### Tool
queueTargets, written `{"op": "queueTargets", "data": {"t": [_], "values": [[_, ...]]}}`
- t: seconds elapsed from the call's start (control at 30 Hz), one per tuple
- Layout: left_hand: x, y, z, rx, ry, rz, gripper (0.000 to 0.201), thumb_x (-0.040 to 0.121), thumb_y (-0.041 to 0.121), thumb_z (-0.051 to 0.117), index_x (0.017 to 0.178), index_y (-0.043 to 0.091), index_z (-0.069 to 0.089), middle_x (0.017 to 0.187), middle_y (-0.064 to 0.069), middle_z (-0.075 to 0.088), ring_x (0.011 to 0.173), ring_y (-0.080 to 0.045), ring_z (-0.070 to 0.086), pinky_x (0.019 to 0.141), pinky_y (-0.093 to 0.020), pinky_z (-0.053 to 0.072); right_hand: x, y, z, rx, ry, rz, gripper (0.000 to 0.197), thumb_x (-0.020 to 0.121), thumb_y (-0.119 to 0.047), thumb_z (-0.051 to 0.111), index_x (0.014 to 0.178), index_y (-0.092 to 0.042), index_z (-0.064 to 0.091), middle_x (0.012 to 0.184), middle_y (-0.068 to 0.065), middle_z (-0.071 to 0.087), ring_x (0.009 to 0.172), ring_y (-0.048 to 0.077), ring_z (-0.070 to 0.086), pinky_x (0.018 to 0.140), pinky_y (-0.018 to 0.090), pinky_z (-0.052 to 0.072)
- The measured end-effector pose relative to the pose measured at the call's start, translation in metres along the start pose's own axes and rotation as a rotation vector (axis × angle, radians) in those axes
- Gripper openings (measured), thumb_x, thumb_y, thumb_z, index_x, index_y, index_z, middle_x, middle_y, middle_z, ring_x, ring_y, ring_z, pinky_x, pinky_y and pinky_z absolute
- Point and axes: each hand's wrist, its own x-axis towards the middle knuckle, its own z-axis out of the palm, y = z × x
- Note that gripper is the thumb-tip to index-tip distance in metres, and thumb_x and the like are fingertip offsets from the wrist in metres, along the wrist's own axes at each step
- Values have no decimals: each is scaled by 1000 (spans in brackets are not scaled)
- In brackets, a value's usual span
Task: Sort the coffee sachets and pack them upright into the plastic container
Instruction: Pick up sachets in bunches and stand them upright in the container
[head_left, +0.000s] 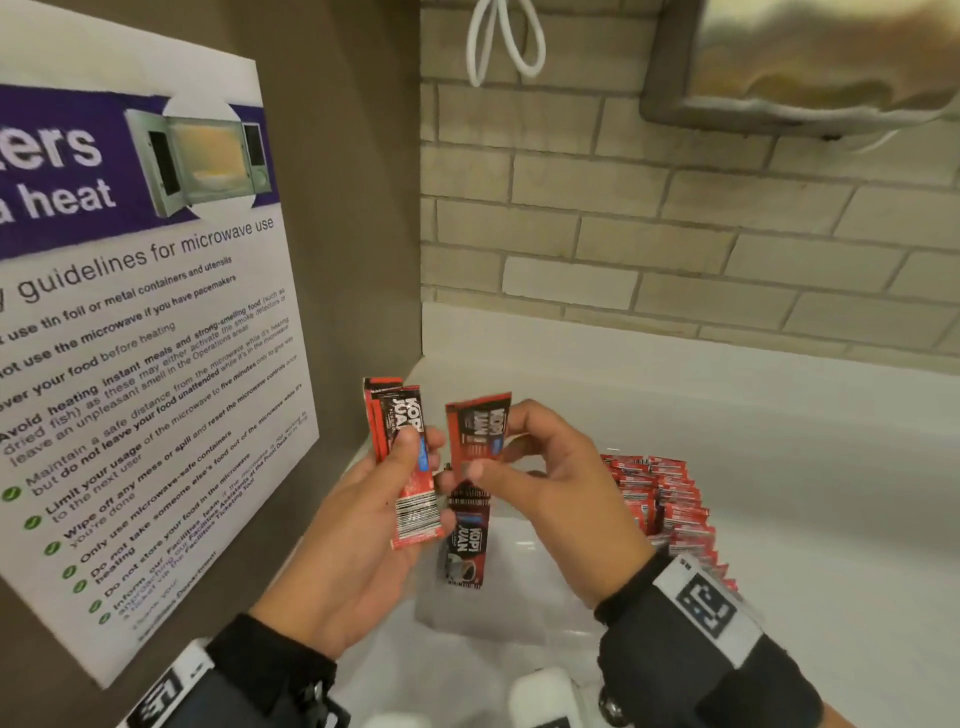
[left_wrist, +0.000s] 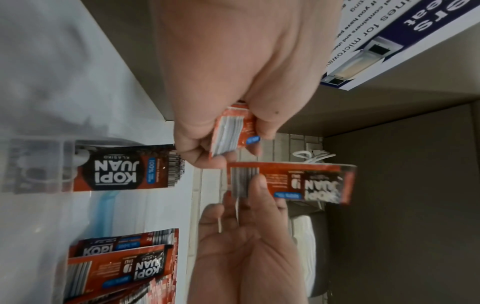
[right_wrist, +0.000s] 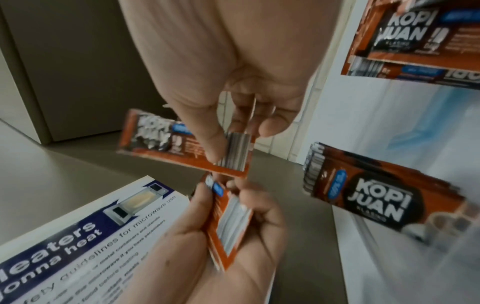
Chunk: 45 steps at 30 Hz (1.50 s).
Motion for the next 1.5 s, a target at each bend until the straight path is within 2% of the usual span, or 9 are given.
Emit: {"op": "queueTargets", "data": {"t": [0.17,0.33,0.47,0.57,0.8,0.93,1.07,1.2,1.5], "values": [[-10,6,10,-55,88,-28,22,79,36,57,83,15,57,71,-4,62,54,-12,55,45,-21,43,7,-11,-20,57,54,-134,49,74,20,48,65,-27,58,116,0,53,96,-2,56,76,20,51],[-30,-2,30,61,-36,39,30,62,15,70,83,16,48,81,-11,68,73,-19,70,58,-26,57,13,-3,-26,0,158,-278,43,73,20,53,68,-21,62,100,-2,48,94,7,56,82,26,52],[-25,0,30,178,146,173,42,72,-14,66,84,19,42,70,-6,63,58,-16,59,49,-18,49,2,1,-28,-46,112,-252,42,78,18,54,77,-21,69,103,-5,43,100,8,55,85,20,51],[-13,14,20,469,210,315,41,67,-3,72,81,23,43,73,-8,57,57,-16,49,53,-26,41,-5,-3,-33,-125,73,-241,41,84,9,54,86,-29,70,112,-7,42,102,3,54,84,14,48],[3,52,35,1150,-151,396,32,76,6,70,88,24,46,84,-4,64,61,-3,52,57,-20,43,12,-40,-53,-507,-183,-120,18,80,-13,70,87,-28,68,83,-10,63,71,1,53,65,12,41],[7,46,27,1074,-161,404,33,77,10,74,91,26,49,78,13,61,60,-4,50,61,-19,44,7,-26,-46,-409,-147,2,14,77,-5,72,75,-15,64,70,3,65,62,18,62,65,30,52],[10,26,-2,765,18,360,24,82,19,71,88,29,50,68,15,50,57,-2,42,58,-22,36,-6,10,-28,-322,-145,215,24,76,0,73,66,-13,56,69,9,60,58,20,62,53,23,54],[8,7,-31,660,95,201,19,85,13,65,88,23,49,57,13,38,48,-4,34,54,-23,30,-6,46,-7,-386,-164,368,28,75,5,71,62,-12,53,65,10,59,60,22,64,69,42,59],[3,-27,-55,622,37,-1,19,87,3,59,89,18,47,59,8,37,48,-5,33,54,-25,28,2,54,7,-657,-251,433,35,71,-13,75,72,-18,41,73,-1,55,71,18,56,58,25,47]]}}
